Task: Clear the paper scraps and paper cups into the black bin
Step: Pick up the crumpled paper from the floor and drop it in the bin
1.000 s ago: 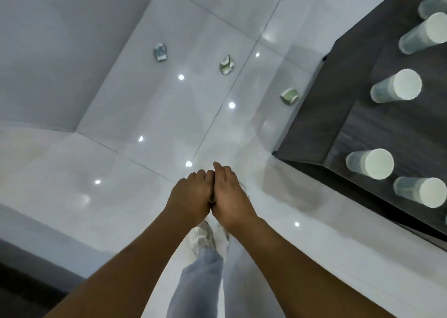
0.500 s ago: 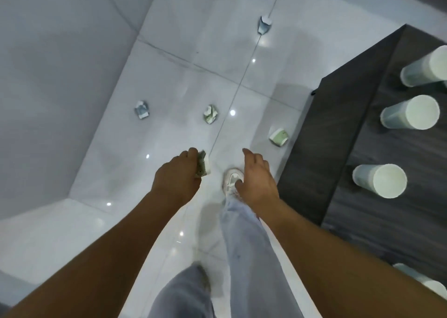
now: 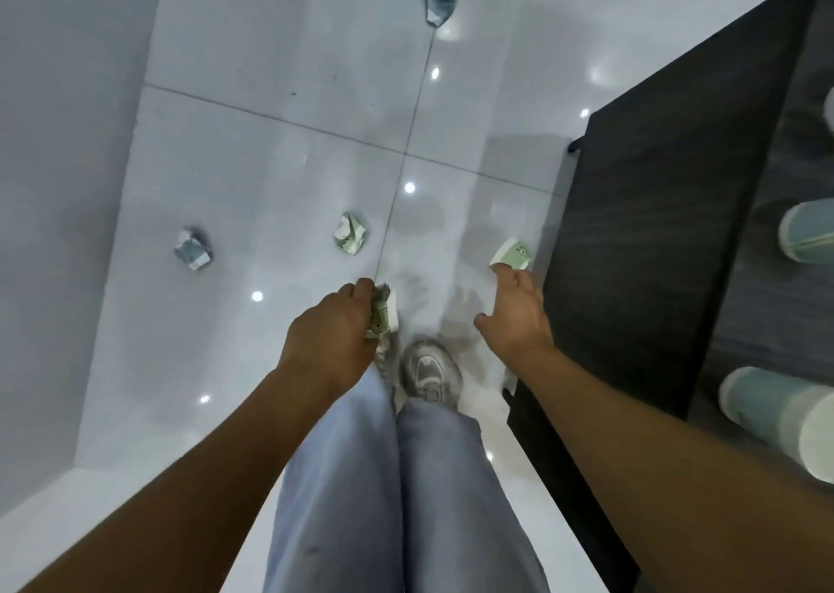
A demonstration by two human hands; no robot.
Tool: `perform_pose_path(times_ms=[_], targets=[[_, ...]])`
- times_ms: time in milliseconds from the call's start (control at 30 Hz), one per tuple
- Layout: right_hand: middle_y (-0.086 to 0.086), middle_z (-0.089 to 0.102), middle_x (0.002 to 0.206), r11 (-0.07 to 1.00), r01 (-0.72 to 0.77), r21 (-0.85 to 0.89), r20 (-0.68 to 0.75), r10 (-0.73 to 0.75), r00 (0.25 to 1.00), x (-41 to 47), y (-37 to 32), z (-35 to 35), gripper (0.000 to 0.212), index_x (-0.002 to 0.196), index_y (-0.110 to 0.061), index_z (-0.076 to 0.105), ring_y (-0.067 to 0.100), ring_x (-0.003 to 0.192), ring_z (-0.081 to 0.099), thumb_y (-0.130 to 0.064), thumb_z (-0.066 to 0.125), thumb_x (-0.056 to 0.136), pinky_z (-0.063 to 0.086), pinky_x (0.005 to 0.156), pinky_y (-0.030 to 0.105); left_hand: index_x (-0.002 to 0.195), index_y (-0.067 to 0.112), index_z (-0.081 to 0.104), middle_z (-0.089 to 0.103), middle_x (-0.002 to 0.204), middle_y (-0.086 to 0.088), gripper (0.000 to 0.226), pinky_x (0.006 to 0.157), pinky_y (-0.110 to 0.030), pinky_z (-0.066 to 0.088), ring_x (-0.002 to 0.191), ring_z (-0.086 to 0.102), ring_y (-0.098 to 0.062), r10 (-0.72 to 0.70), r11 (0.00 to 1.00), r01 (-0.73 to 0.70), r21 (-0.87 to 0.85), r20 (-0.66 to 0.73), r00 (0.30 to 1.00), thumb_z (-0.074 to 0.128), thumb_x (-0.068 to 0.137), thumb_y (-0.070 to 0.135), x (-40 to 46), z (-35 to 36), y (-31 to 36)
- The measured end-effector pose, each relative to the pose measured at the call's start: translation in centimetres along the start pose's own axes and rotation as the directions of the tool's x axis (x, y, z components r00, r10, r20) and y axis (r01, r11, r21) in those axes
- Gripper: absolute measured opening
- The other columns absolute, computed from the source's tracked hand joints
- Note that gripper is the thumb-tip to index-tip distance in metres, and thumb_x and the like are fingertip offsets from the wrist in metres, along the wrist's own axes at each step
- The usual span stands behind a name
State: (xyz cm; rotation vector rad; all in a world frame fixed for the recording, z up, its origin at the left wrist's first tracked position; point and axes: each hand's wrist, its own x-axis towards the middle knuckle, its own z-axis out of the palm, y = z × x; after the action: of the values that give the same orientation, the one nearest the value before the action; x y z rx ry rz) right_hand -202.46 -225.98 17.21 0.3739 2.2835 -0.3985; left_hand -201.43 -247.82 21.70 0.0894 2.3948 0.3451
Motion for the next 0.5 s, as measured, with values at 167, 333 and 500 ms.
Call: perform_pose_path(times_ms=[167, 333, 500], targets=[[0.01, 0.032, 0.145, 0.998, -0.058, 0.003, -0.058, 0.058, 0.997, 8.2, 2.5, 4.4, 0.068, 0.144, -0.019, 0.029, 0.031, 0.128, 0.035, -0.016, 0.064, 0.086, 0.042, 0.102, 0.043, 0.128, 0.02, 0.04, 0.055, 0.119, 0.001, 0.047, 0.065, -0.031, 0.042, 0.097, 0.058, -0.024, 0.049, 0.999, -0.049, 0.01, -0.001, 0.999, 0.06, 0.086, 0.024, 7.8, 4.9, -1.3], [0.007, 0.025, 0.15, 0.991, -0.133, -0.028, -0.126, 0.128, 0.984, 16.1, 5.8, 8.0, 0.074, 0.146, -0.024, 0.026, 0.031, 0.133, 0.029, -0.018, 0.066, 0.084, 0.031, 0.106, 0.038, 0.131, 0.019, 0.039, 0.058, 0.119, -0.003, 0.05, 0.069, -0.034, 0.046, 0.097, 0.059, -0.027, 0.163, 0.987, -0.163, 0.011, -0.003, 0.987, 0.06, 0.085, 0.022, 15.8, 9.4, -1.1], [0.006, 0.012, 0.154, 0.982, -0.186, 0.012, -0.163, 0.185, 0.969, 21.8, 8.3, 10.6, 0.081, 0.146, -0.027, 0.026, 0.034, 0.135, 0.022, -0.017, 0.072, 0.08, 0.033, 0.106, 0.044, 0.147, 0.028, 0.017, 0.057, 0.119, -0.006, 0.073, 0.074, -0.04, 0.053, 0.095, 0.06, -0.028, 0.248, 0.969, -0.248, 0.01, -0.035, 0.968, 0.058, 0.088, 0.02, 22.3, 12.2, -0.6]])
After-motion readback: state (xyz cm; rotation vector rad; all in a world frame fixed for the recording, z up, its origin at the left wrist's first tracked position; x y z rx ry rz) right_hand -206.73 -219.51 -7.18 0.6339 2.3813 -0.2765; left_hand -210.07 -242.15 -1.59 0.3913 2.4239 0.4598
